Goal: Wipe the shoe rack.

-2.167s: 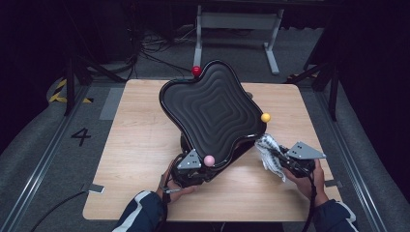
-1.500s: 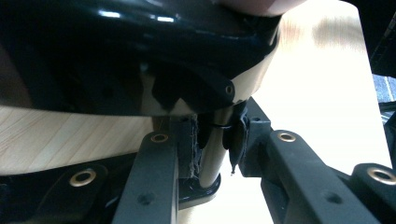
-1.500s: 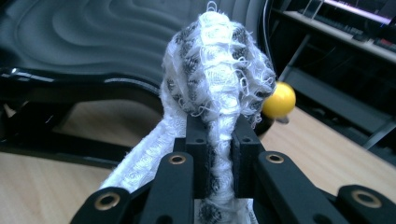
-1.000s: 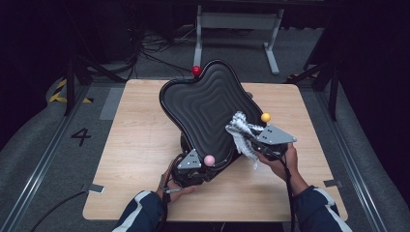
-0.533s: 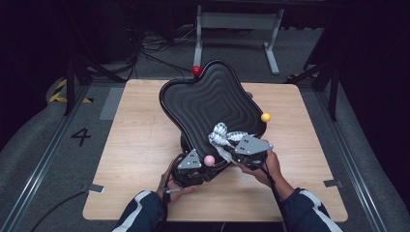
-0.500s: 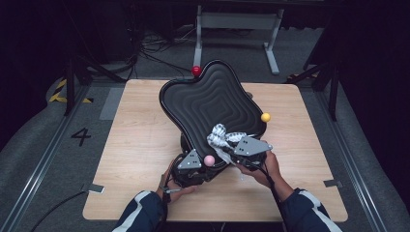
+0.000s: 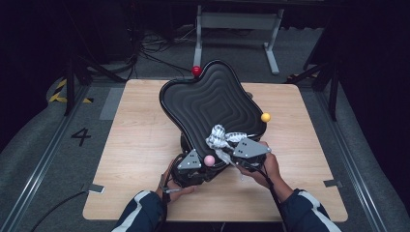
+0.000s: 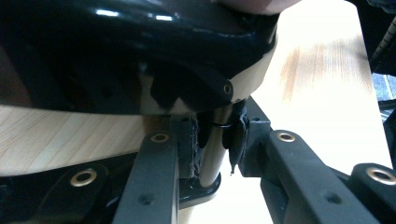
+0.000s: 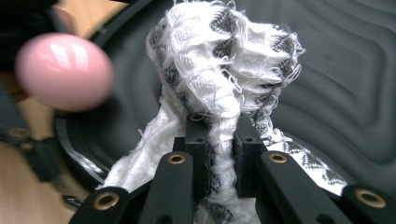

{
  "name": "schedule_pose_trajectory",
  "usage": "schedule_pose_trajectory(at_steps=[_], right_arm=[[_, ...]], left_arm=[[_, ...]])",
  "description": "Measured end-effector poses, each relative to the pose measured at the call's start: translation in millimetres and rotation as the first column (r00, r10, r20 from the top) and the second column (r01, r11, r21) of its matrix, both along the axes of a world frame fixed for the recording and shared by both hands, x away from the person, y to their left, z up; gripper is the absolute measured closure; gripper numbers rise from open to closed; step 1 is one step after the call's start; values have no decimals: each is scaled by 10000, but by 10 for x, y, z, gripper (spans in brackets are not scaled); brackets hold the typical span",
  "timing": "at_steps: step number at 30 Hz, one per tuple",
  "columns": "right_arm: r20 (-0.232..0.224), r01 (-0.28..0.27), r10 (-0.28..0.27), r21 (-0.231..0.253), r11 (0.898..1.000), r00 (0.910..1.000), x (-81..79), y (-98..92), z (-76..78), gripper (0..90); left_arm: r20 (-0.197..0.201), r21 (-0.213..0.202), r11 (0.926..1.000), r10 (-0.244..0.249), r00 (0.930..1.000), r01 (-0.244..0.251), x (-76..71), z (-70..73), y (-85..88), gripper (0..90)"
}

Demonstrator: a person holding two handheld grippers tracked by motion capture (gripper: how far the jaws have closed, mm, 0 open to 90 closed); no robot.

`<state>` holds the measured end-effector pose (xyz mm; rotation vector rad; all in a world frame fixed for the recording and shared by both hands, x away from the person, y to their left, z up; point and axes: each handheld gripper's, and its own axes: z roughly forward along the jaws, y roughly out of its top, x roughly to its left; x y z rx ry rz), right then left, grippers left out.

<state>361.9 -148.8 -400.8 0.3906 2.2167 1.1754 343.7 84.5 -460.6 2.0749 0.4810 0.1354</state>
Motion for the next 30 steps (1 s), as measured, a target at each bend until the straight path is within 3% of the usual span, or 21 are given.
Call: schedule_pose_trajectory(at_steps=[12,16,17,18,25,30], right_arm=[[-27,1149,-1149,350,9928,9934,182,-221,21,811],[89,1996,-2001,422,9790,9797,256,-343,13,817],[89,1996,-2001,422,9790,9797,256,-343,13,817],[-10,2502,-2503,346,9676,9682,307,-452,1,818],[-20,3457,-3457,184,9382,9383,388,-693,6,819],[40,3640,-3640,55,9314,9314,420,-790,8,819]], left_arm=[[85,111,9999,-69,9999,69,-9,7,-3,736],[90,45,9999,-102,9999,102,-8,2,-4,735],[78,14,9999,-101,9999,101,-6,1,-3,735],[78,10,9999,-105,9999,104,-6,0,-3,735],[42,-19,10000,-45,10000,45,-9,1,4,734],[39,21,10000,2,10000,-2,-3,5,22,734]])
